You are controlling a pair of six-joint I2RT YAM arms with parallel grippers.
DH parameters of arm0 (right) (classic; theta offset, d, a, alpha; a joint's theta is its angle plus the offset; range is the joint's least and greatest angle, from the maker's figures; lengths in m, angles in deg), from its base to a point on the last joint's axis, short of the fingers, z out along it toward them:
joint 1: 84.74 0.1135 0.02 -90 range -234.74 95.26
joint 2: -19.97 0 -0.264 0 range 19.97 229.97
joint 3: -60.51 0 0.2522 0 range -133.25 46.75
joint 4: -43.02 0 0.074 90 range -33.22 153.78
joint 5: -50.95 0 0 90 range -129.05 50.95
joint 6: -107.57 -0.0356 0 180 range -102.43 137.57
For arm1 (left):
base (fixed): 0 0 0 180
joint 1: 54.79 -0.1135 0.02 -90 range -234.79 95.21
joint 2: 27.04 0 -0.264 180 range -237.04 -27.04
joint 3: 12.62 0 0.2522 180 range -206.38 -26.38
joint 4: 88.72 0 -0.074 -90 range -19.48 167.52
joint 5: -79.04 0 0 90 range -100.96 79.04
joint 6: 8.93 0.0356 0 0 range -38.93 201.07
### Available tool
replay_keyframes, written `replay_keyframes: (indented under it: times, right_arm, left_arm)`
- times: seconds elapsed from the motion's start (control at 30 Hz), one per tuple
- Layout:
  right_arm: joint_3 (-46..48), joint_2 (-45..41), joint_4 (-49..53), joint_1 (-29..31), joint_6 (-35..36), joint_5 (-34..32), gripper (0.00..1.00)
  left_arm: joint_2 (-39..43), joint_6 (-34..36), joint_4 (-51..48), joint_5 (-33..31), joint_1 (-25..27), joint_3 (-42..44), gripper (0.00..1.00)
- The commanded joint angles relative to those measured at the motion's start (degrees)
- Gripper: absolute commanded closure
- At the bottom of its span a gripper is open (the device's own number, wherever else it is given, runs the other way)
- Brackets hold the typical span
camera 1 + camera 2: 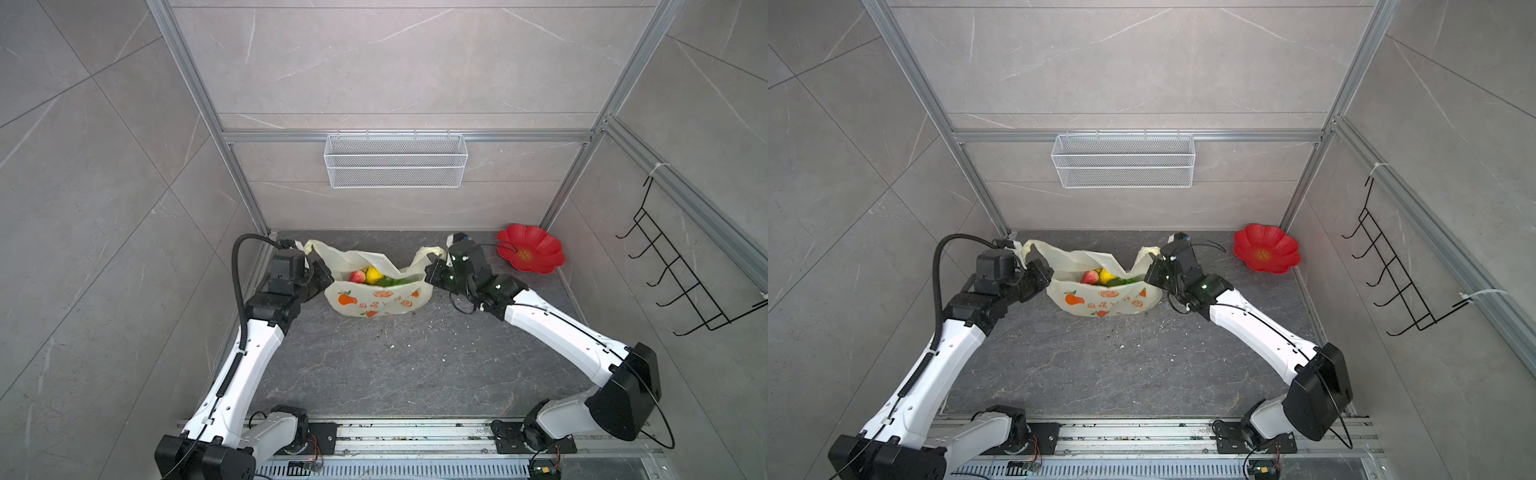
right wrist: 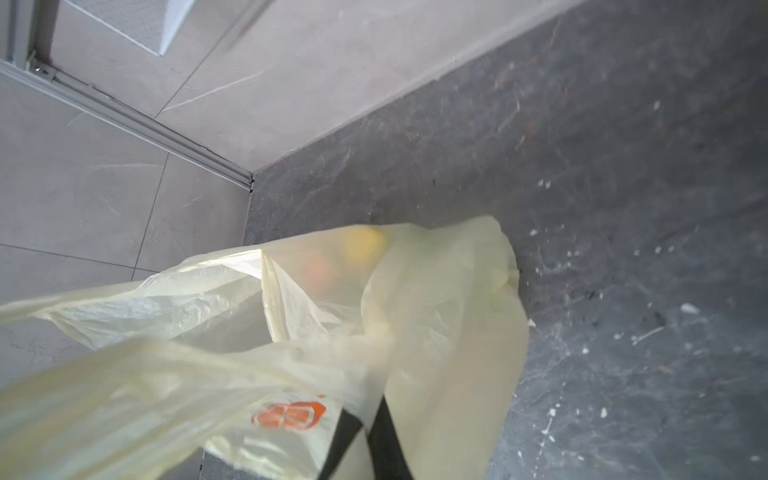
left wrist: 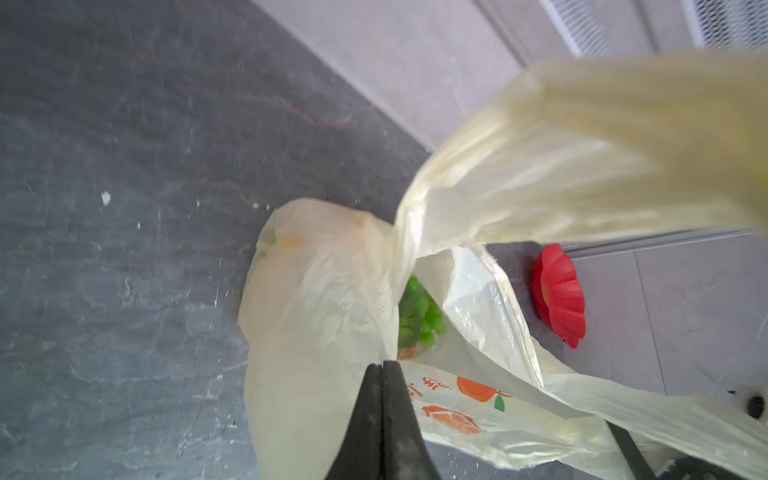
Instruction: Take the fake fruits out of the plastic bag
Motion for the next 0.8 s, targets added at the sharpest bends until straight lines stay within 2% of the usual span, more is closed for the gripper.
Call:
replay_keyframes:
  times: [0.0, 0.13, 0.23, 0.3, 0.4, 0.47, 0.57, 0.7, 0.77]
  right_arm:
    - [9.21, -0.83, -10.53, 0.17, -7.21, 2.25, 1.00]
    - [15.85, -0.75, -15.76, 0.12, -10.38, 0.94, 1.00]
    - [19.09, -1.24, -19.38, 0.08, -12.10, 0.73, 1.00]
    - [19.72, -1.36, -19.88, 0.19, -12.11, 0.99, 1.00]
    - [20.38, -1.42, -20.81, 1.31, -11.11, 0.87, 1.00]
    - [20.28, -1.95, -20.03, 2.62, -9.70, -0.07, 1.00]
    - [19.71, -3.02, -18.29, 4.92, -7.39, -2.93, 1.00]
    - [18.62, -3.53, -16.34, 6.31, -5.43, -4.86, 1.00]
    - [18.36, -3.61, -16.05, 6.30, -4.98, -5.31, 1.00]
  left_arm:
    - [0.87, -2.49, 7.45, 2.24, -2.50, 8.32, 1.00]
    - [-0.25, -5.74, 13.60, 8.35, -8.26, 15.83, 1.00]
    - [0.07, -4.54, 10.80, 6.37, -8.77, 17.09, 0.99]
    - [0.64, -3.56, 8.25, 4.88, -8.74, 17.21, 0.92]
    - [3.17, -1.86, 3.95, 3.99, -7.40, 16.88, 0.65]
    - [6.23, -0.88, -2.32, -1.58, -4.01, 15.14, 0.50]
    - [10.24, -1.47, -11.93, -11.70, 2.02, 11.88, 0.33]
    - [14.22, -5.58, -23.91, -24.15, 8.78, 7.82, 0.24]
    - [15.95, -7.51, -28.44, -28.25, 11.06, 5.99, 0.20]
